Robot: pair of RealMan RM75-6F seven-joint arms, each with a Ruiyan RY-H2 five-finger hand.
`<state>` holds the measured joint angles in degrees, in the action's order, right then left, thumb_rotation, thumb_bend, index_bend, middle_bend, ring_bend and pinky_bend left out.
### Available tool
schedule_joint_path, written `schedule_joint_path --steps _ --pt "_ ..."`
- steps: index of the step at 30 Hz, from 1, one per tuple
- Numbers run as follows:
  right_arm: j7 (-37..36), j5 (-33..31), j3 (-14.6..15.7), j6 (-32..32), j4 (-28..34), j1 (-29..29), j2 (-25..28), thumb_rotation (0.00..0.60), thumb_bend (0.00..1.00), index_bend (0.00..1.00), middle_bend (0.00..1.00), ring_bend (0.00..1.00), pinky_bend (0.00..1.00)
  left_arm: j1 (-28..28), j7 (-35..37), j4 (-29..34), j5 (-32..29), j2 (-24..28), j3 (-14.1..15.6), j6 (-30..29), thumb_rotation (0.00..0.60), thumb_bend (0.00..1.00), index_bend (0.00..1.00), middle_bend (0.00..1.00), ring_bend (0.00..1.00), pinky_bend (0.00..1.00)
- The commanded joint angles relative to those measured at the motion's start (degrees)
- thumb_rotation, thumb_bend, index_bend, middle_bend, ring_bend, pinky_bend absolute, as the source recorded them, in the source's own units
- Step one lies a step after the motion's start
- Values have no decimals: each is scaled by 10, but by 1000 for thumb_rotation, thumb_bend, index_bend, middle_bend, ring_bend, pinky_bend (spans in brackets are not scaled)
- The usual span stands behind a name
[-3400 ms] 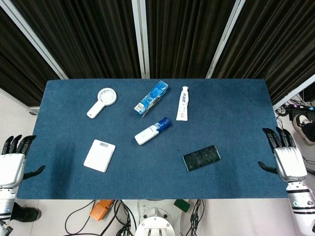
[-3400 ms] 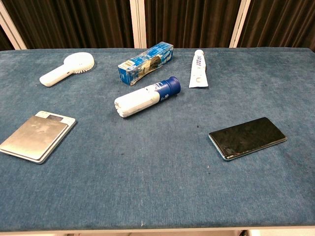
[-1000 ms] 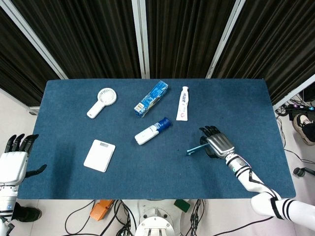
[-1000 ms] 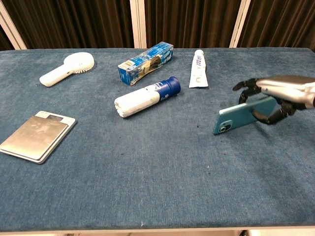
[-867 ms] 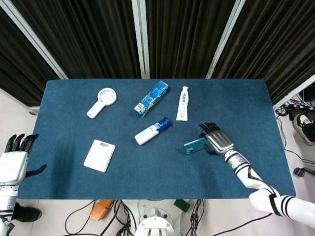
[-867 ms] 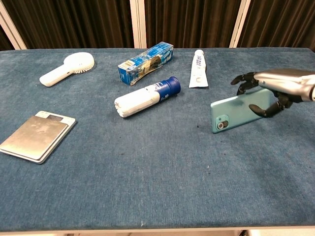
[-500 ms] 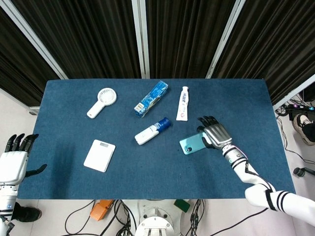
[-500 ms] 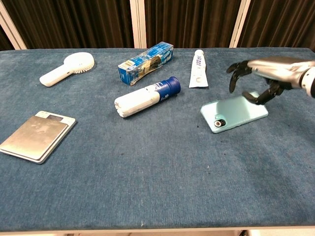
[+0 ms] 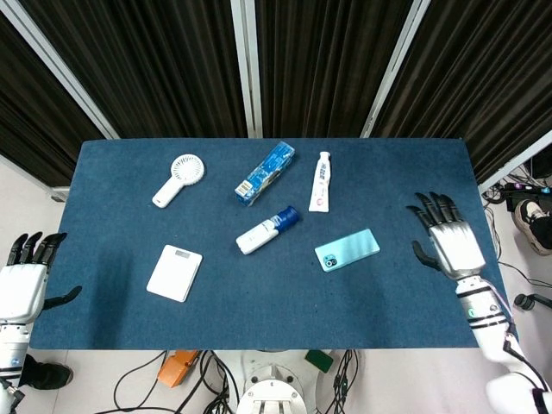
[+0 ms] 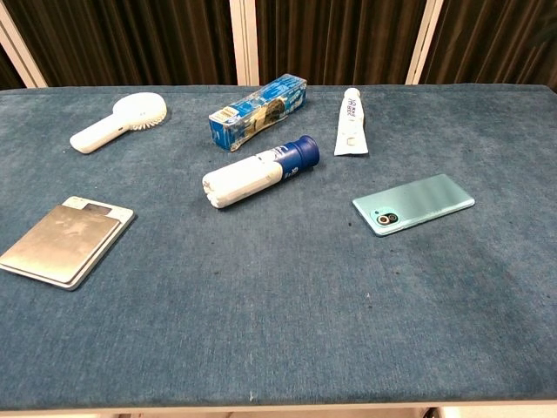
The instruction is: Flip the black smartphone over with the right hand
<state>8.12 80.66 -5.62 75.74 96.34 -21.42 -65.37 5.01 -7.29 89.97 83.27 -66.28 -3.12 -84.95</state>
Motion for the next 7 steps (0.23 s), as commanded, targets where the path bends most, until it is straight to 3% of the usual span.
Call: schedule_joint_path --steps 1,7 --pt "-23 32 25 79 29 66 39 600 419 185 116 1 128 -1 2 2 1 1 0 -2 600 147 112 126 73 0" --pt "-37 43 47 112 31 110 46 600 417 177 116 1 127 1 3 7 0 4 -2 -2 600 147 112 126 73 0"
